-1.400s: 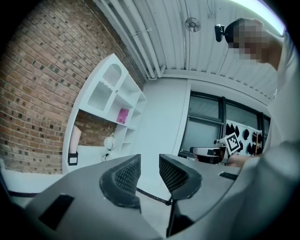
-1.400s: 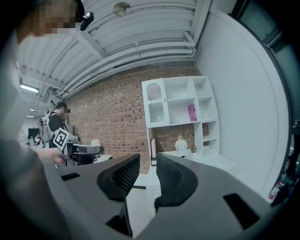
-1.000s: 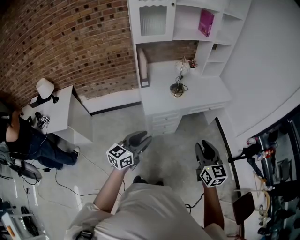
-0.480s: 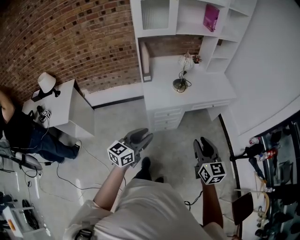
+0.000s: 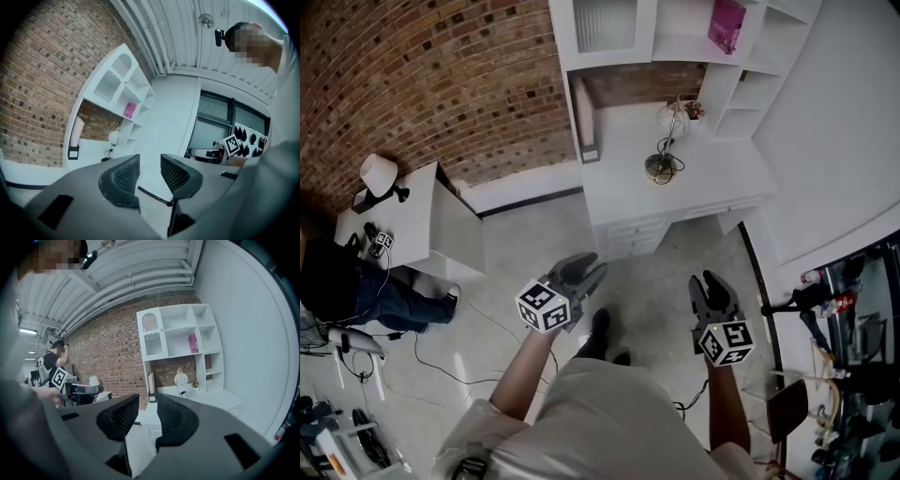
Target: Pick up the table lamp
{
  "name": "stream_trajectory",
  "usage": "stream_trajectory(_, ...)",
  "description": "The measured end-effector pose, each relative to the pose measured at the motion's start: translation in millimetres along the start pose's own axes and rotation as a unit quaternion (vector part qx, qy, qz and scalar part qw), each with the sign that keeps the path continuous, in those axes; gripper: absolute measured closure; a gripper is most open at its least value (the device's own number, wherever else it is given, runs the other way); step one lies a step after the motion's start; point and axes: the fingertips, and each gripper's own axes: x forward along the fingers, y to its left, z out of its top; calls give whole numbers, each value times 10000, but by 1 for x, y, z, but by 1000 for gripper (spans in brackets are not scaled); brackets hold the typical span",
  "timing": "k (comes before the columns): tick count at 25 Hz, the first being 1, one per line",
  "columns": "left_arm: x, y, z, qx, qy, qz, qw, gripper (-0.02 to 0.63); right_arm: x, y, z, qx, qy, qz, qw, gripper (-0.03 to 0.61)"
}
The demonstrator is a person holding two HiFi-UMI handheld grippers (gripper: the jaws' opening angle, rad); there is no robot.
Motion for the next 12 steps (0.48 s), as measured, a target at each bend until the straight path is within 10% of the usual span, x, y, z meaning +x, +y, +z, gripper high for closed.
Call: stream_trajectory(12,72,88,26,-27,254,-439,9987,466,102,-31,9,91,257,-289,9992,443)
